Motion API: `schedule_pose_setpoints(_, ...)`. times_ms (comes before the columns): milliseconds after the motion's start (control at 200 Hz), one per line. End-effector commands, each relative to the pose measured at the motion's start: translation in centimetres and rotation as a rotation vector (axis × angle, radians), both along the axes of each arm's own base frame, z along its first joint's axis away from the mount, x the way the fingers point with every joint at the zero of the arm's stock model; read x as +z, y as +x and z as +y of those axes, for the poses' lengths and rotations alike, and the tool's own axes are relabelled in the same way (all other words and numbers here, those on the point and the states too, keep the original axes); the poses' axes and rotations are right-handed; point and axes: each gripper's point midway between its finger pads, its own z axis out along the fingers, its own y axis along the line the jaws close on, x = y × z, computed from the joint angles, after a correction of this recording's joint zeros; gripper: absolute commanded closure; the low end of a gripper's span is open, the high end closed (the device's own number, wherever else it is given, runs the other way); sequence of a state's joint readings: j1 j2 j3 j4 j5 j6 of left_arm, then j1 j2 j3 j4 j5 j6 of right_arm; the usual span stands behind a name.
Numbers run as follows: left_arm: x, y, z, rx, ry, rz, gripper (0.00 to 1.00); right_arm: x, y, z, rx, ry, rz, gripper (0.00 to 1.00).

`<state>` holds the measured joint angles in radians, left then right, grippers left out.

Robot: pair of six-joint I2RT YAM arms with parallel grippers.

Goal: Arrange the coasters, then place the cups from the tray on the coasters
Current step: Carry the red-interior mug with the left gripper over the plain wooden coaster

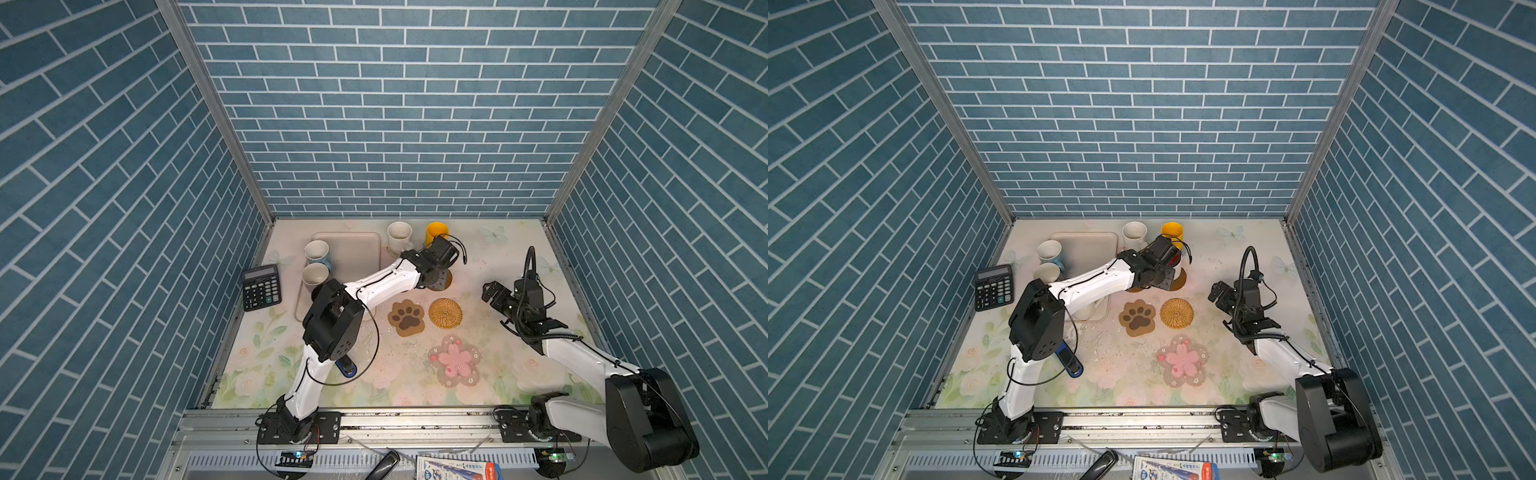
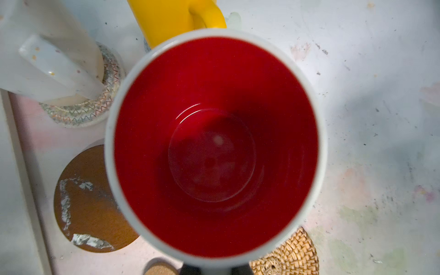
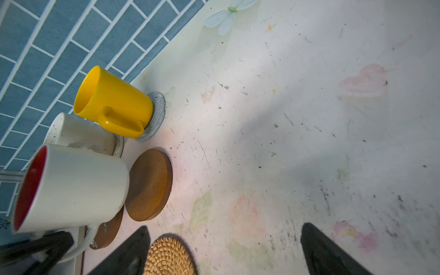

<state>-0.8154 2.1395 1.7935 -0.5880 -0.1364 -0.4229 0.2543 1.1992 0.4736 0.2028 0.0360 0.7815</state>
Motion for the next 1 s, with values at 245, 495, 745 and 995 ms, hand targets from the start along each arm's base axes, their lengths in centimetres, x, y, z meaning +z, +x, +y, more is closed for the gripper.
schedule_pose_setpoints(245, 1.0, 2.0, -1.6, 0.016, -0.033, -0.076, 1.00, 0.3, -0.1, 0.1, -0.007, 0.031, -0.010, 0.01)
schedule_pose_setpoints(495, 0.3, 2.3, -1.9, 0.015, -0.026, -0.064, 1.00, 0.3, -0.1, 0.1, -0.002, 0.033, -0.011, 0.01)
schedule_pose_setpoints(745, -0.1, 2.1, -1.9, 0.017, -0.025, -0.053, 1.00, 0.4, -0.1, 0.3, 0.004, 0.035, -0.010, 0.01)
schedule_pose_setpoints(995, -0.9, 2.1, -1.8, 0.023, -0.018, -0.037, 1.00, 0.4, -0.1, 0.3, 0.008, 0.032, -0.011, 0.01)
